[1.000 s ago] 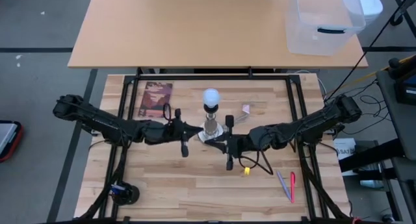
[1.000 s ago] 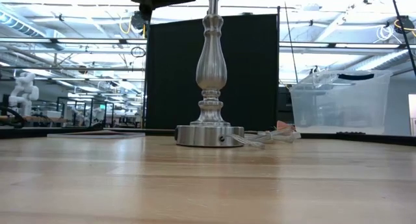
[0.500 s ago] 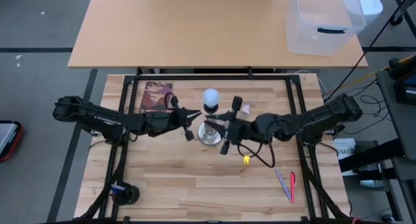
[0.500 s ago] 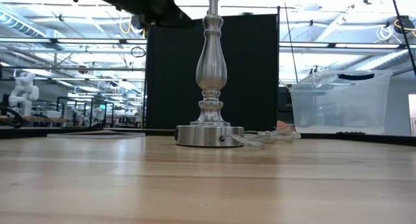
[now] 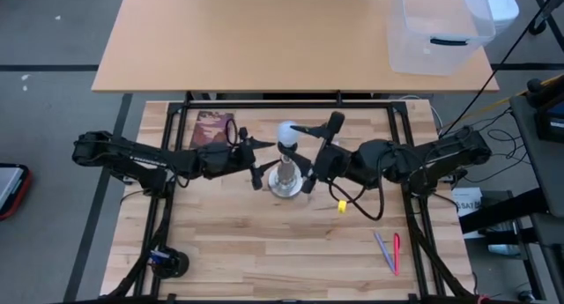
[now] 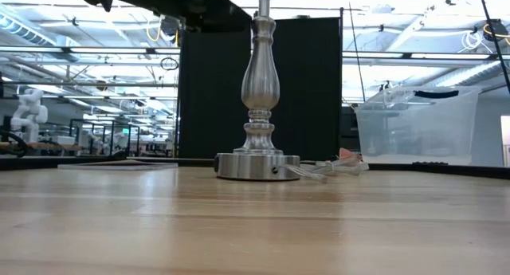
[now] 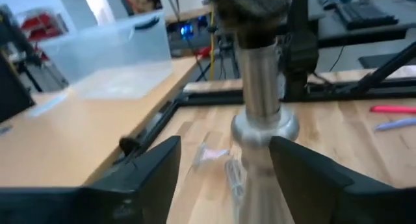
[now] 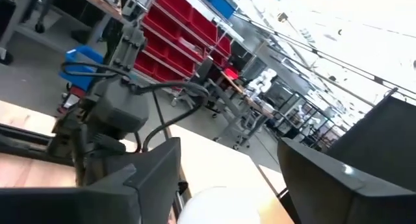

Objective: Screw lightbulb
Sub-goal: Insert the lightbulb into the lamp

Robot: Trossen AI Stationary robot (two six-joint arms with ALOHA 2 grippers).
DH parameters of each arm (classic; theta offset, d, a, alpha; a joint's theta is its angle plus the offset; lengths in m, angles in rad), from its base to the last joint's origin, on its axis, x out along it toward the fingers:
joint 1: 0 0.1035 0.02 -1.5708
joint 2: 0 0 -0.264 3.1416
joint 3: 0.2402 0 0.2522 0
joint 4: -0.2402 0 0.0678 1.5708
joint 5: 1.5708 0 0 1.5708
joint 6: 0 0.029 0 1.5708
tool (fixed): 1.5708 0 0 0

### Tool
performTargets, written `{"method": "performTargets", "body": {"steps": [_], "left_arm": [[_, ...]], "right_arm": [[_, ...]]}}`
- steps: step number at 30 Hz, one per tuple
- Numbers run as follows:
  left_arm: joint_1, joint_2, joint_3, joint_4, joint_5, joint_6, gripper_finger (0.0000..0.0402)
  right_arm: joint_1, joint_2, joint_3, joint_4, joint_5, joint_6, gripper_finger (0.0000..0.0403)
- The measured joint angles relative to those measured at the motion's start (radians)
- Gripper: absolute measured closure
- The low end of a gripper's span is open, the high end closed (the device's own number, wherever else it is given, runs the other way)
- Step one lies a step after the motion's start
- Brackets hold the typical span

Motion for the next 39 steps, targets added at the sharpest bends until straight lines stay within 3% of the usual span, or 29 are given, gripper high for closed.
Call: {"method": "performTargets", "body": {"steps": [9,16,23,31,35,39], "left_arm": [[0.040,0.002,0.000,0.066,0.160,0.008,0.0150],[0.096,0.074,0.001,0.180,0.287,-0.039,0.0150],[0.105,0.133,0.001,0.290,0.294,-0.044,0.0156],[0.108,0.150,0.001,0.321,0.296,-0.039,0.0260],[0.108,0.150,0.001,0.323,0.298,-0.027,0.0320],[0.115,0.150,0.001,0.326,0.278,-0.026,0.0327]], "right_arm": [[0.000,0.000,0.001,-0.013,0.047,0.002,0.0148],[-0.011,0.000,0.001,-0.016,0.050,0.022,0.0148],[-0.039,0.000,0.001,-0.020,0.060,0.046,0.0149],[-0.072,-0.001,0.006,-0.110,0.098,0.157,0.0149],[-0.072,0.000,0.048,-0.221,0.044,0.264,0.0149],[-0.072,0.000,0.079,-0.295,-0.035,0.396,0.0149]]}}
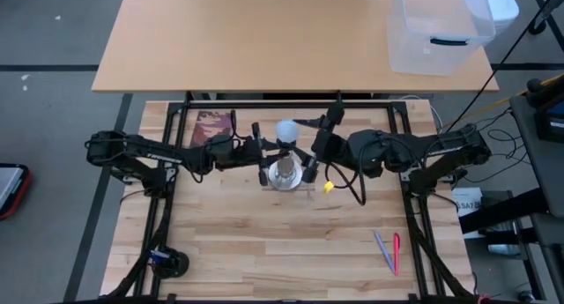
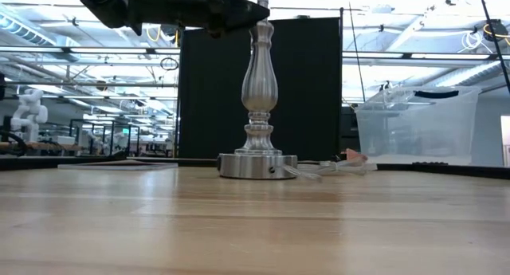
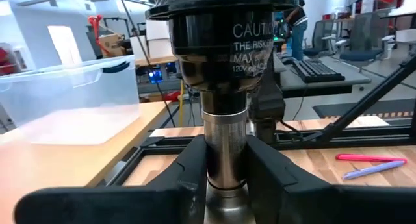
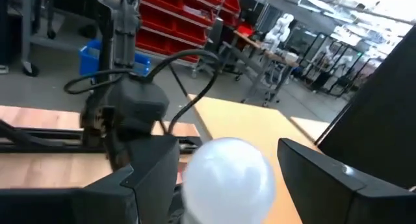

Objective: Screw lightbulb
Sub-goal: Insert the lightbulb into the lamp

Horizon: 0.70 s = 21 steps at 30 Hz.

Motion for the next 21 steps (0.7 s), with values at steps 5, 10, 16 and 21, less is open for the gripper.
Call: {"method": "performTargets", "body": {"steps": [5,10,16,21], "left_arm": [[0.000,0.000,0.000,-0.003,-0.002,0.013,0.0327],[-0.008,-0.001,0.000,-0.012,-0.023,0.025,0.0327],[-0.007,-0.002,0.001,-0.023,-0.027,0.027,0.0327],[-0.007,-0.002,0.002,-0.030,-0.026,0.028,0.0327]], "right_arm": [[0.000,0.001,0.000,-0.031,0.006,0.042,0.0149],[-0.022,0.001,0.000,-0.029,0.006,0.047,0.0147],[-0.057,0.001,0.000,-0.031,-0.025,0.058,0.0119],[-0.078,0.006,0.000,-0.046,-0.110,0.113,0.0099]]}}
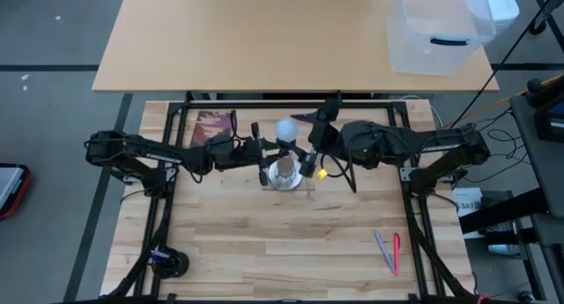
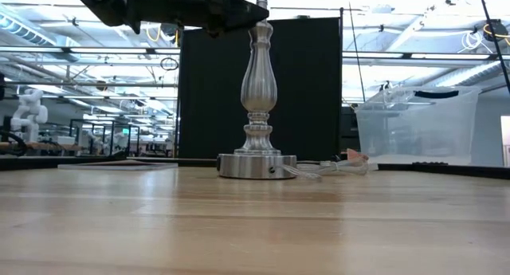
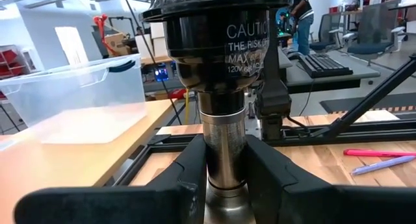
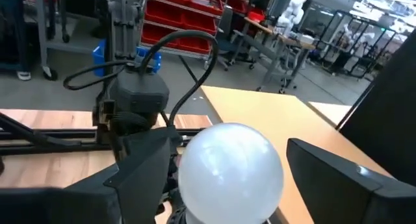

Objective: Screw lightbulb
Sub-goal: Insert the lightbulb into the lamp, then remove the lightbulb from the lamp

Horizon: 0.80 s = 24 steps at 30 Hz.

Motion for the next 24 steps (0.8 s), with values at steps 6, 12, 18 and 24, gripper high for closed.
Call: {"method": "performTargets", "body": {"steps": [6,12,18,24], "left_arm": [[0.001,0.000,0.000,-0.003,-0.002,0.000,0.0327],[0.000,0.000,0.000,-0.006,-0.002,-0.001,0.0327],[0.001,0.000,0.000,-0.006,0.007,0.000,0.0327],[0.001,0.000,0.000,-0.006,0.061,0.000,0.0327]], "right_arm": [[-0.048,0.017,-0.001,-0.027,-0.056,0.049,0.0097],[-0.070,0.025,-0.001,-0.019,-0.096,0.055,0.0098],[-0.072,0.024,-0.001,-0.014,-0.142,0.048,0.0122],[-0.072,0.022,-0.001,-0.021,-0.200,0.008,0.0130]]}}
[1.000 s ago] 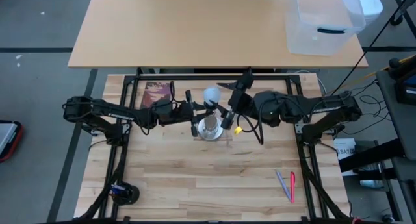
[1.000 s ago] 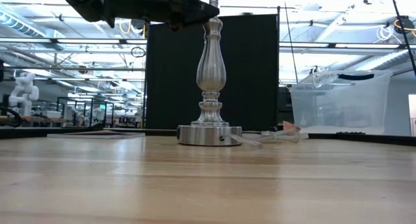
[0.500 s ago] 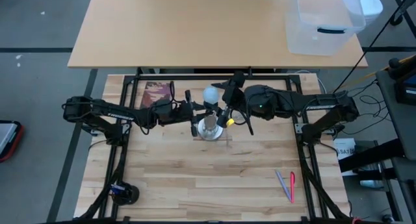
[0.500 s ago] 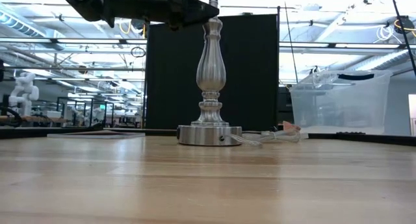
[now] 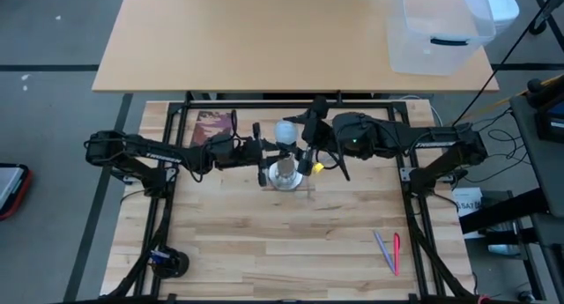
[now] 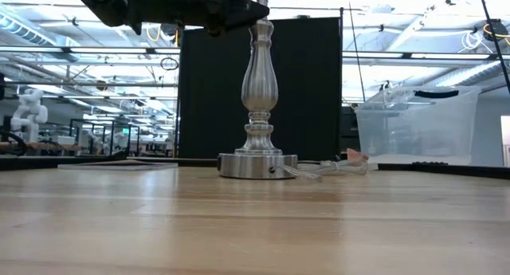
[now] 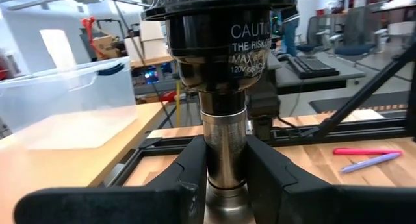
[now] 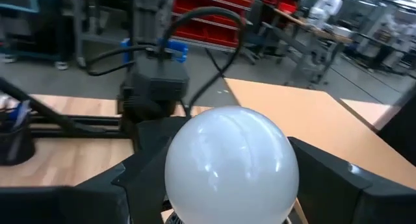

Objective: Screw lightbulb
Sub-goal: Remove the lightbulb from the lamp

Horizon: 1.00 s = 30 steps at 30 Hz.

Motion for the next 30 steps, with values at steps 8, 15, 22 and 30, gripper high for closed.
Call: {"method": "performTargets", "body": {"steps": [8,15,22,30], "left_arm": [[0.001,0.000,0.000,0.000,0.103,-0.008,0.0327],[0.013,0.000,0.000,0.001,0.198,-0.036,0.0328],[0.027,0.001,-0.001,0.011,0.261,-0.079,0.0328],[0.029,0.001,-0.002,0.007,0.260,-0.099,0.0328]], "right_arm": [[-0.007,-0.005,0.001,-0.008,-0.119,-0.086,0.0129],[-0.038,-0.010,0.003,-0.044,-0.296,-0.166,0.0126],[-0.083,-0.010,0.003,-0.053,-0.429,-0.230,0.0124],[-0.090,-0.006,-0.002,0.010,-0.395,-0.196,0.0097]]}}
